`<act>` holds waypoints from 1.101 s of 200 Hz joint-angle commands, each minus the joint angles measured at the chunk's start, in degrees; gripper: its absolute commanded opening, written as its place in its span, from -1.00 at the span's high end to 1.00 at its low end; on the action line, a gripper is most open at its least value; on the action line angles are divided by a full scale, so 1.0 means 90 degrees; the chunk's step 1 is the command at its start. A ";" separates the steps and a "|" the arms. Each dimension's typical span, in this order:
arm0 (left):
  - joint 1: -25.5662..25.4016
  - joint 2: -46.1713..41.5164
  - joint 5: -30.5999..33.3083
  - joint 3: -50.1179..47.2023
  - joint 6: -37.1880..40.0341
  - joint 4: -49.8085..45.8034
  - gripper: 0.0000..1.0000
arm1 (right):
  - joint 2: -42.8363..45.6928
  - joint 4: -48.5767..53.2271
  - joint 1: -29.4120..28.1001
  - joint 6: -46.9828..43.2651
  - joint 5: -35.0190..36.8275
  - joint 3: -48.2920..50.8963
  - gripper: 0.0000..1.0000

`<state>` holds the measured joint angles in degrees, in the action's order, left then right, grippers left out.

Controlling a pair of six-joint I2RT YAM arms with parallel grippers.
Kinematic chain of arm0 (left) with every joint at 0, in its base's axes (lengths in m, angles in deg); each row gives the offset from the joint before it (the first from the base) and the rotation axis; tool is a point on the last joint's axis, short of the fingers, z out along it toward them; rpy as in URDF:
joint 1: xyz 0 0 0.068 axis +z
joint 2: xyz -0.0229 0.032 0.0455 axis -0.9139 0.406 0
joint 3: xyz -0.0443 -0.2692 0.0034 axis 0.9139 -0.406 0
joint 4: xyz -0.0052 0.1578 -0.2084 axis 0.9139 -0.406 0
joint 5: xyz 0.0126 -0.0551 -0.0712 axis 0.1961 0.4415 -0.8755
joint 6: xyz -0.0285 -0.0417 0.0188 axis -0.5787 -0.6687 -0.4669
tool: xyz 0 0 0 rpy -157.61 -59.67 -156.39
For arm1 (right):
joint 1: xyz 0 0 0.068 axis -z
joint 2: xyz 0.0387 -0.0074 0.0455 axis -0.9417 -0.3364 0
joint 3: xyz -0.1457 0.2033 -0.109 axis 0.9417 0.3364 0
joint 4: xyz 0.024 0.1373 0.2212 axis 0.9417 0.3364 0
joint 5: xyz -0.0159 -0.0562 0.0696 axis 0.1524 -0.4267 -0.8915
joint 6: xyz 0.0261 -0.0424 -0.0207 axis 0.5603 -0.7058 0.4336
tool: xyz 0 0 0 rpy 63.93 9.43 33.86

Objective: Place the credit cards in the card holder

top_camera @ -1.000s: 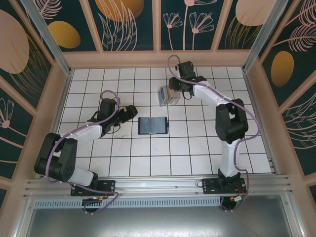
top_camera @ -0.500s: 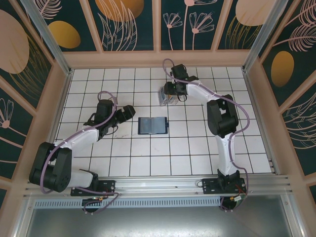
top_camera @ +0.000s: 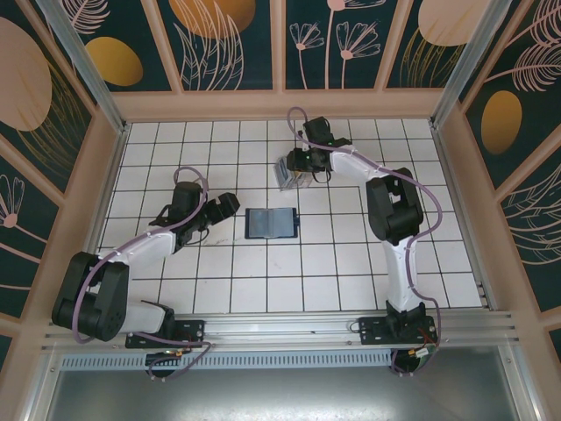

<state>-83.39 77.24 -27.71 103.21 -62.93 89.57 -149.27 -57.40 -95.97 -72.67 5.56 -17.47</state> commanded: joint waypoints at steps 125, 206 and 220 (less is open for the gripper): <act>0.0030 0.0207 -0.0131 -0.0137 -0.0383 0.0521 -0.76 | 0.0754 -0.0977 -0.0073 0.0080 -0.0802 0.0823 0.19; 0.0028 0.0499 -0.0431 -0.0118 -0.0627 0.0845 -0.75 | 0.0710 -0.1193 -0.0190 -0.0080 -0.0899 0.0781 0.21; 0.0025 0.0528 -0.0412 -0.0096 -0.0645 0.0826 -0.75 | 0.0713 -0.1195 -0.0200 -0.0055 -0.0915 0.0771 0.21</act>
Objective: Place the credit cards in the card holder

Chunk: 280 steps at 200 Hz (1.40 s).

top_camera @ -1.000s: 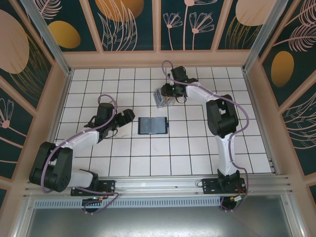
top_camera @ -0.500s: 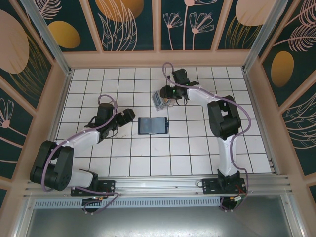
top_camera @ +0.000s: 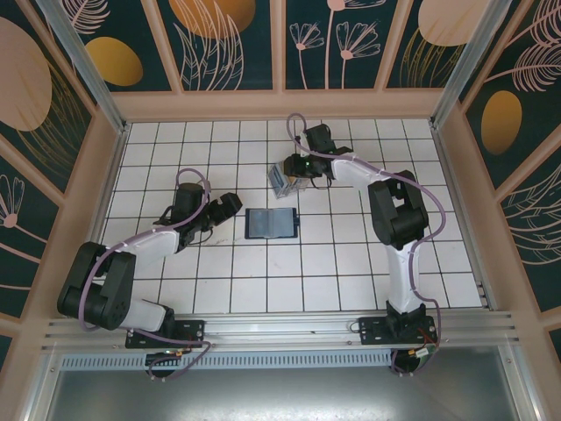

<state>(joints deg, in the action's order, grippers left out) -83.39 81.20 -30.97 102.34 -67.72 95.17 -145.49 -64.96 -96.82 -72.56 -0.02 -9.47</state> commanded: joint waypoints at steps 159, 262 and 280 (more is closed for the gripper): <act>0.0029 0.0559 -0.0248 0.0126 -0.0171 0.0393 -0.72 | 0.0025 0.0116 -0.0675 -0.1241 0.0936 -0.0296 0.13; 0.0029 0.0634 -0.0349 0.0219 -0.0200 0.0372 -0.69 | 0.0487 -0.0149 -0.0361 -0.0915 0.0557 0.0099 0.91; 0.0033 0.0617 -0.0340 0.0182 -0.0227 0.0408 -0.69 | 0.0549 -0.0172 -0.0349 -0.0918 0.0586 0.0141 0.98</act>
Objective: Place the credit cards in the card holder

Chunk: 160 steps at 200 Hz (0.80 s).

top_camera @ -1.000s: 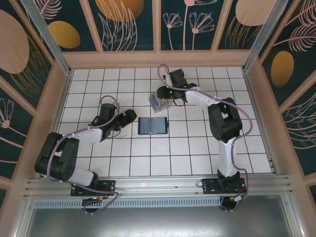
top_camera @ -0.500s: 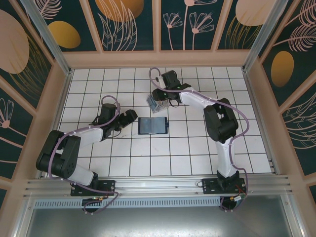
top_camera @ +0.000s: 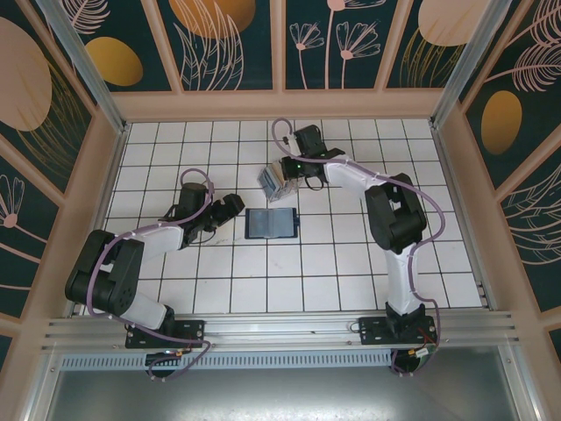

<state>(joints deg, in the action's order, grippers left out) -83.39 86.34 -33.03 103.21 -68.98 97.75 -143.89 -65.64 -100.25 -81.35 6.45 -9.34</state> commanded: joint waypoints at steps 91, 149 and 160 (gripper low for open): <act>0.0025 -0.0526 -0.0157 0.0457 0.0263 -0.0678 -0.71 | 0.1328 -0.0424 0.0179 0.0110 0.0007 0.0786 1.00; 0.0029 -0.0427 -0.1241 0.0531 -0.0443 0.0215 -0.70 | 0.2216 -0.0755 0.0169 0.0596 -0.0133 0.1440 1.00; 0.0016 -0.0377 -0.1612 0.0541 -0.0691 0.0644 -0.69 | 0.2401 -0.0935 0.0167 0.0737 -0.0347 0.1669 1.00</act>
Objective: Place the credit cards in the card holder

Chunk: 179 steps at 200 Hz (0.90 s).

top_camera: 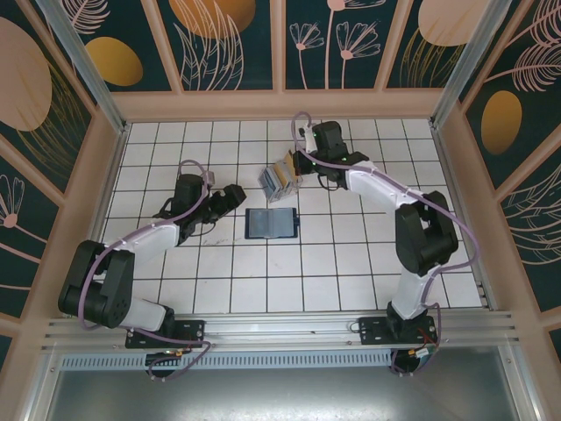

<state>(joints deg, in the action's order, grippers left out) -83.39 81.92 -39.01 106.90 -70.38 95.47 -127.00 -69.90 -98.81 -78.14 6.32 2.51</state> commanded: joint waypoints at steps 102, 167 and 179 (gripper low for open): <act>-0.0003 0.0282 -0.1622 0.0263 -0.1519 0.2537 -0.51 | 0.0581 -0.1005 -0.0058 0.2233 -0.3443 0.1066 1.00; -0.0099 0.0175 -0.1945 0.0122 -0.1546 0.2836 -0.25 | 0.0437 -0.2475 0.0096 0.3813 -0.4708 0.1361 1.00; -0.0115 0.0145 -0.1925 0.0099 -0.1541 0.2814 -0.22 | 0.0439 -0.2758 0.0092 0.4019 -0.4799 0.1434 1.00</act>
<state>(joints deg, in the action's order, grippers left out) -83.85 84.06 -54.64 108.70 -83.67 116.59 -121.99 -86.18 -98.13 -48.87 -31.16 13.87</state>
